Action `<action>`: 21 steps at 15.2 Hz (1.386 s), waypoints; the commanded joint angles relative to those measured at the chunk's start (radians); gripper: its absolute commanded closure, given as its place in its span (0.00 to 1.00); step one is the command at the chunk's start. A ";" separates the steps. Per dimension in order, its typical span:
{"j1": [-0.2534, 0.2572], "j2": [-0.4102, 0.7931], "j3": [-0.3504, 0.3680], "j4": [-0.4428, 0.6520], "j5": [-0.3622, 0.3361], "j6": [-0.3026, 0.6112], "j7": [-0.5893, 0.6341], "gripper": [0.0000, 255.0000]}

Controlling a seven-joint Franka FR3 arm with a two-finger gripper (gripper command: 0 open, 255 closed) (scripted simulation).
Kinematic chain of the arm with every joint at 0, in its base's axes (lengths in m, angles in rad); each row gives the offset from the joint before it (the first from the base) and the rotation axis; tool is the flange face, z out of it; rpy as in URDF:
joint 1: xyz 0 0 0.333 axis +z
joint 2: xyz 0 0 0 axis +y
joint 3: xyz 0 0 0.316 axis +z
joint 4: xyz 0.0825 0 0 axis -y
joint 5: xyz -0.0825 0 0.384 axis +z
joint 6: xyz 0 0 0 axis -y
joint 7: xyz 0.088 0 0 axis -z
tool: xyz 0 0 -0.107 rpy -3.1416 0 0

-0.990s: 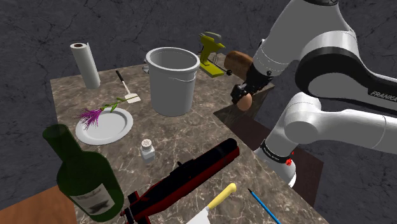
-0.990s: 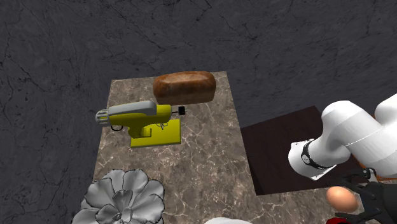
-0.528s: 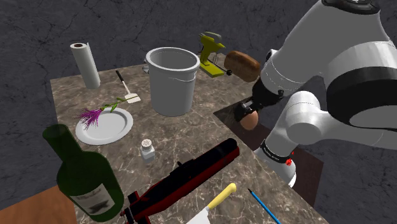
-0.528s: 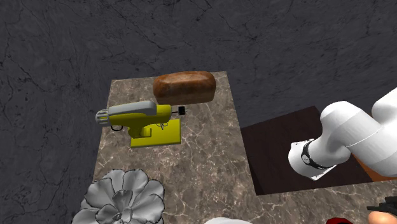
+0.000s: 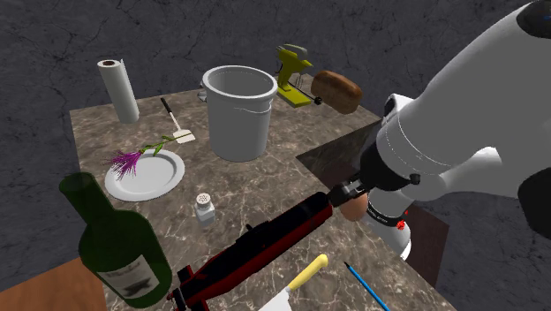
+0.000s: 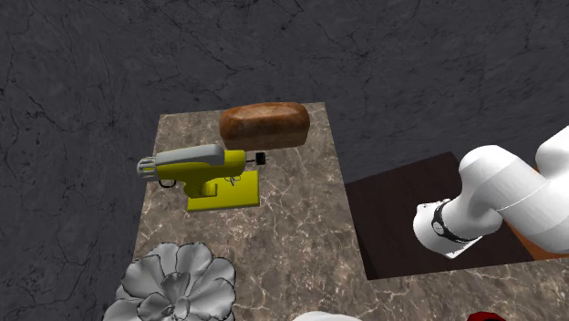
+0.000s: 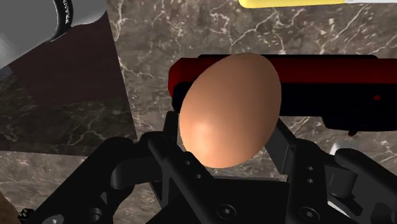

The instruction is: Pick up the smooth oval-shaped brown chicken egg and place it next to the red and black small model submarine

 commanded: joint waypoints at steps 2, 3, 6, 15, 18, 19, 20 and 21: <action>-0.020 0.033 0.076 0.080 0.053 -0.014 0.069 1.00; -0.029 0.043 0.098 0.109 0.067 -0.020 0.090 1.00; -0.064 0.075 0.164 0.202 0.106 -0.038 0.152 1.00; -0.186 0.141 0.340 0.445 0.195 -0.068 0.305 1.00; -0.180 0.128 0.361 0.414 0.215 -0.041 0.305 1.00; -0.178 0.124 0.369 0.404 0.222 -0.032 0.305 1.00; -0.176 0.120 0.377 0.394 0.229 -0.024 0.305 1.00; -0.174 0.116 0.385 0.385 0.236 -0.015 0.305 1.00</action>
